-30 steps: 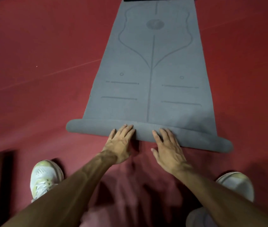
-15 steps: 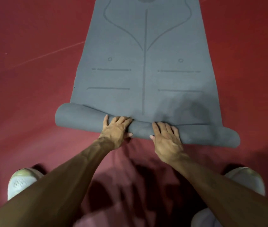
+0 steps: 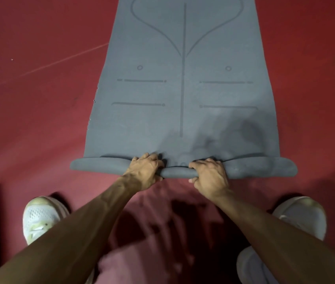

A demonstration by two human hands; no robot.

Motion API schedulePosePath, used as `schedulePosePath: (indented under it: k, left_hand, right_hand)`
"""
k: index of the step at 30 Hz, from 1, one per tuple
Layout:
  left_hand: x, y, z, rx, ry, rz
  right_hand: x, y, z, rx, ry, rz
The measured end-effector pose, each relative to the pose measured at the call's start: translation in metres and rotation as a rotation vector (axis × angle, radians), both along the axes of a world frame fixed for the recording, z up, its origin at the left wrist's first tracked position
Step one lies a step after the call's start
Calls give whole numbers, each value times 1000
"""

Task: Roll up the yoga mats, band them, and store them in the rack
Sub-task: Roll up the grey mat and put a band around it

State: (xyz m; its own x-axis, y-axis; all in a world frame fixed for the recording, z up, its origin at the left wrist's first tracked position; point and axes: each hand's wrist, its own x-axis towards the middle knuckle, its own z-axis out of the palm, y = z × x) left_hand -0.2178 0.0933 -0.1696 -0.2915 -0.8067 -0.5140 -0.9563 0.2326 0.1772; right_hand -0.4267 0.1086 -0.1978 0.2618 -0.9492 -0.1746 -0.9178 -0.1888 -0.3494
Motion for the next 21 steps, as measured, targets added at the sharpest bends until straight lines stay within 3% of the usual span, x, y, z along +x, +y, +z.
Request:
schedulePosePath:
  k: [5,10,17,21]
  left_hand:
    - [-4,16,0,87,69,29]
    - [0,27,-7,195,214,196]
    - [-2,23,-13,270,299,408]
    - [-8,12,-12,236,248,405]
  right_hand:
    - [-15,14,12,143,17,65]
    - [-30,28,11,221,-17,75]
    - [-25,29,16,330,-119,-84]
    - [-22,20,16,397,-220,-162]
